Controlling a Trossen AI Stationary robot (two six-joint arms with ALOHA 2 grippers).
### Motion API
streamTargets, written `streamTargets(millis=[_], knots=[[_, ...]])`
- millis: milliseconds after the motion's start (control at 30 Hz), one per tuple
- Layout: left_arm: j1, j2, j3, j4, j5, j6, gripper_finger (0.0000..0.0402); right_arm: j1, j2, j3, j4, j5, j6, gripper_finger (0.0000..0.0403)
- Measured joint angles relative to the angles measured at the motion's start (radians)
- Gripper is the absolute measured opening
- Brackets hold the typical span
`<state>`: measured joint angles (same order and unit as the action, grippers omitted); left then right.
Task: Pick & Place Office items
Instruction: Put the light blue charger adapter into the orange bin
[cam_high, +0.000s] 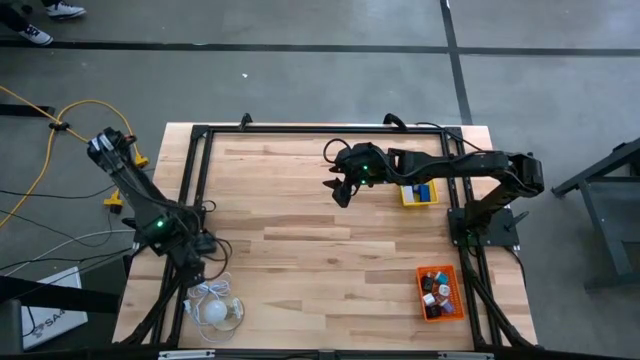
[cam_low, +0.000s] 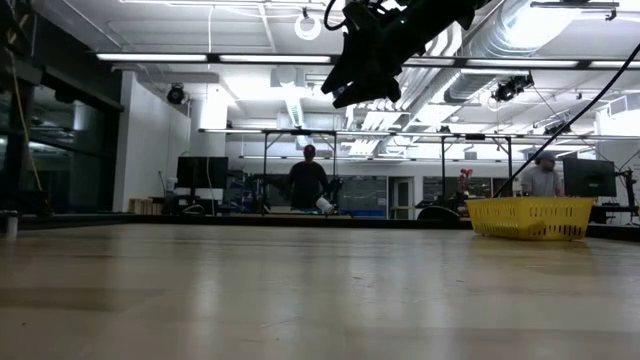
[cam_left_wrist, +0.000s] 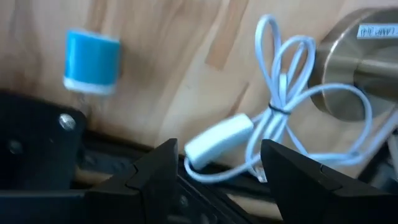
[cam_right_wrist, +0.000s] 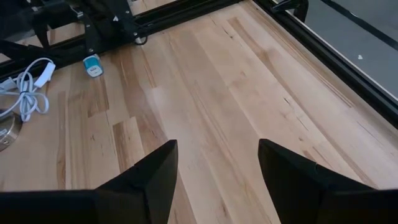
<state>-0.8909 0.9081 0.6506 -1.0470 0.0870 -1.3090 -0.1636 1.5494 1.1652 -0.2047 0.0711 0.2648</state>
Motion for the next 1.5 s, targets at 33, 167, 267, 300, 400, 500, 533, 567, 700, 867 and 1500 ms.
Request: streamTargets(millis=[33, 167, 267, 300, 400, 500, 533, 567, 700, 867, 1500], knots=[[-0.016, 0.001, 0.0, 0.001, -0.027, -0.001, 0.0223, 0.0, 0.0, 0.0, 0.0, 0.0, 0.0, 0.021], [-0.069, 0.009, 0.0, 0.002, -0.104, -0.001, 0.0223, 0.0, 0.0, 0.0, 0.0, 0.0, 0.0, 0.021], [-0.097, 0.01, 0.0, 0.002, -0.17, 0.021, 0.0223, 0.0, 0.0, 0.0, 0.0, 0.0, 0.0, 0.021], [-0.101, 0.01, 0.0, 0.002, -0.197, 0.03, 0.0223, 0.0, 0.0, 0.0, 0.0, 0.0, 0.0, 0.021], [-0.101, 0.01, 0.0, 0.001, -0.282, 0.058, 0.0223, 0.0, 0.0, 0.0, 0.0, 0.0, 0.0, 0.021], [-0.075, 0.01, 0.0, -0.01, -0.333, 0.032, 0.0223, 0.0, 0.0, 0.0, 0.0, 0.0, 0.0, 0.021], [-0.06, 0.01, 0.0, -0.02, -0.333, 0.01, 0.0223, 0.0, 0.0, 0.0, 0.0, 0.0, 0.0, 0.021], [-0.044, 0.01, 0.0, -0.031, -0.328, -0.02, 0.0223, 0.0, 0.0, 0.0, 0.001, 0.0, 0.0, 0.021], [0.032, 0.01, 0.001, -0.058, -0.306, -0.061, 0.0223, 0.0, 0.0, 0.0, 0.001, 0.0, 0.0, 0.021], [0.171, 0.01, 0.002, -0.062, -0.278, 0.094, 0.0223, 0.0, 0.0, 0.0, 0.001, 0.0, 0.0, 0.021], [0.722, 0.054, 0.002, -0.031, 0.001, 0.651, 0.0223, 0.0, 0.0, 0.0, 0.003, 0.0, 0.0, 0.021]])
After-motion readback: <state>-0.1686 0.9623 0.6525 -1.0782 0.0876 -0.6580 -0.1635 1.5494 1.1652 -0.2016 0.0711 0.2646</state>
